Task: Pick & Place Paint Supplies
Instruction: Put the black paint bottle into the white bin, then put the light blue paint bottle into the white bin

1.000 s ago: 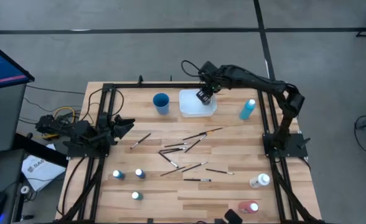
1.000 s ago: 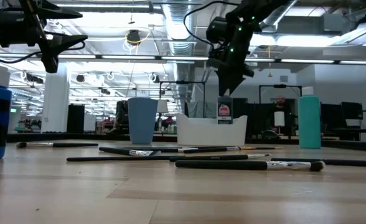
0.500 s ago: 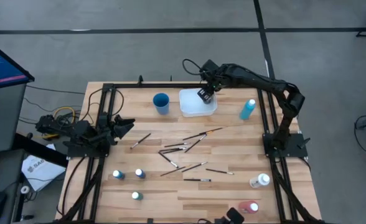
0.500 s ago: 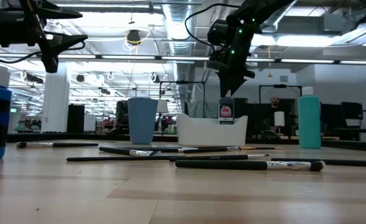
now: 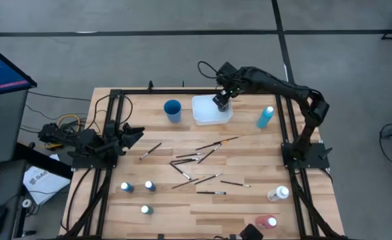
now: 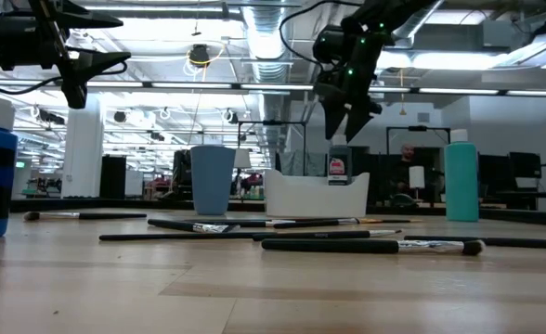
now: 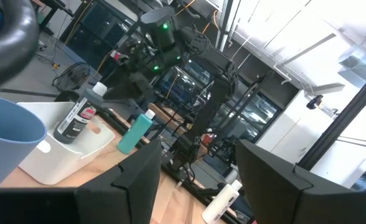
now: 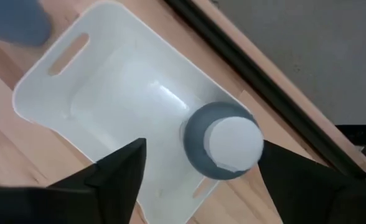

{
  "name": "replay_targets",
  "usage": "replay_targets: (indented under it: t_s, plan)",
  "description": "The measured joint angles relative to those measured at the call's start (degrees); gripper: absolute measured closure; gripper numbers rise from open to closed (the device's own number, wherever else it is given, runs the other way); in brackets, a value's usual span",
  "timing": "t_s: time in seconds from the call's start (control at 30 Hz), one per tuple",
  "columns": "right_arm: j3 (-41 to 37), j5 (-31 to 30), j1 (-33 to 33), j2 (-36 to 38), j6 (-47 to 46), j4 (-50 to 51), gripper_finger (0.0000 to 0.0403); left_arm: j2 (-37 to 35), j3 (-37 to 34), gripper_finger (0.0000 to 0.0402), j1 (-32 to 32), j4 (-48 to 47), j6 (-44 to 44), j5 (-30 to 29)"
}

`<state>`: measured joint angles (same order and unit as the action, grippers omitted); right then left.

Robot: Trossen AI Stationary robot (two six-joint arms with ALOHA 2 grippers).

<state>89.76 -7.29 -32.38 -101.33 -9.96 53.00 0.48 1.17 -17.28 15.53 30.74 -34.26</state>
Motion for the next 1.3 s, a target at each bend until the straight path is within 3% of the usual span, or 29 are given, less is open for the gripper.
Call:
replay_targets:
  t_s: [0.33,0.5,0.7,0.93,1.3]
  plan:
    - [0.1,0.0,0.0,12.3,-2.6,3.9,0.0101,0.0,0.0,0.0202,0.0,0.0,0.0,0.0]
    - [0.1,-1.0,1.3,19.0,-5.7,16.9,0.0101,0.0,0.0,0.0202,0.0,0.0,0.0,0.0]
    - [0.1,-10.4,3.8,23.9,-13.2,37.2,0.0101,0.0,0.0,0.0202,0.0,0.0,0.0,0.0]
    - [-5.2,-11.1,1.1,27.9,-17.3,37.2,0.0101,0.0,0.0,0.0202,0.0,0.0,0.0,0.0]
    - [-20.5,-6.7,-5.5,28.8,-15.8,25.8,0.0101,0.0,0.0,0.0202,0.0,0.0,0.0,0.0]
